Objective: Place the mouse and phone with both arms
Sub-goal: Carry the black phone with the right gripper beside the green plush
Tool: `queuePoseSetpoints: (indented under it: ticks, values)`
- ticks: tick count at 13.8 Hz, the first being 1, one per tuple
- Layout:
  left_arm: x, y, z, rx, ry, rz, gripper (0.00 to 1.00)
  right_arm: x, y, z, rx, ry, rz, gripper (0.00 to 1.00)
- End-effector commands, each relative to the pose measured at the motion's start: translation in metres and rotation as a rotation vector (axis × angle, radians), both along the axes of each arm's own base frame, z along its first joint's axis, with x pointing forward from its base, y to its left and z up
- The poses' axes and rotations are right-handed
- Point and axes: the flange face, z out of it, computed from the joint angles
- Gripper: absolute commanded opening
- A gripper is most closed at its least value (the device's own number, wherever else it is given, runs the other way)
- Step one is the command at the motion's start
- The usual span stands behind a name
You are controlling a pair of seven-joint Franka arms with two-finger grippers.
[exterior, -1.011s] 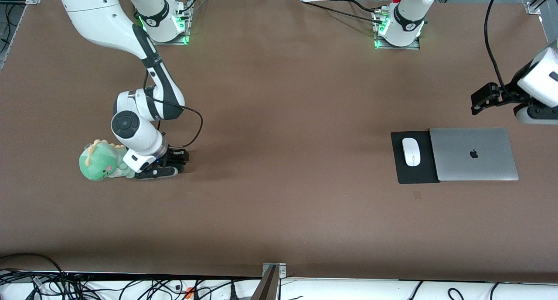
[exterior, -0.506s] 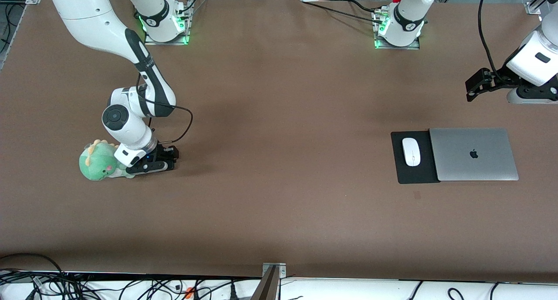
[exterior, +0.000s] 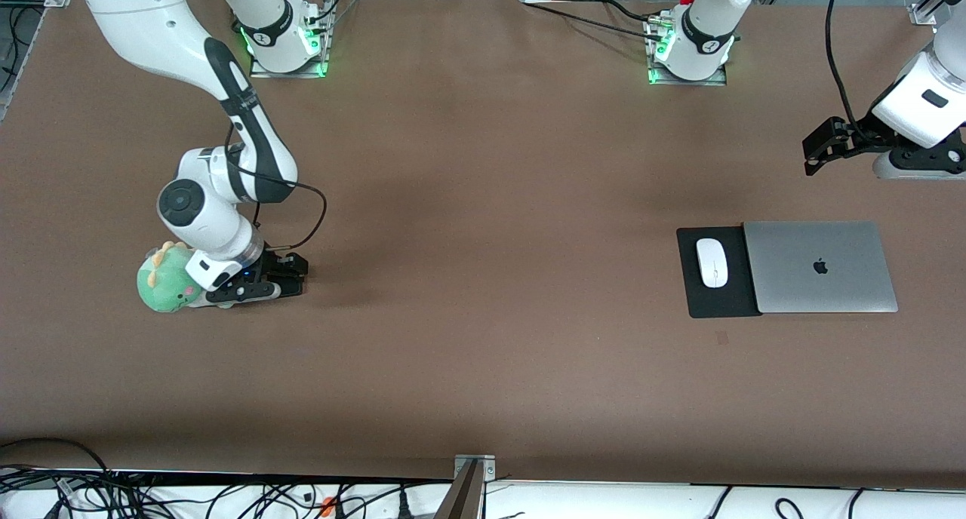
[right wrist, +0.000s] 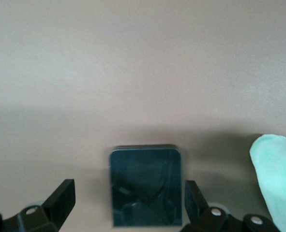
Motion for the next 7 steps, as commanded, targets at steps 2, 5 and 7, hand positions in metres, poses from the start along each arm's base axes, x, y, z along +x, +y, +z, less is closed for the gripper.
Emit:
queuePoseSetpoints:
  ticks: [2,5,7]
  values:
    - [0.005,0.001,-0.002,-0.021,0.015,-0.022,1.0,0.03,-0.022,0.092,0.057,0.138,-0.022,1.0]
    - [0.006,-0.003,-0.003,-0.015,0.018,-0.029,1.0,0.031,-0.047,0.17,0.064,0.187,-0.044,1.0]
    - [0.007,-0.004,-0.001,-0.016,0.012,-0.032,1.0,0.017,-0.064,0.218,0.065,0.2,-0.072,1.0]
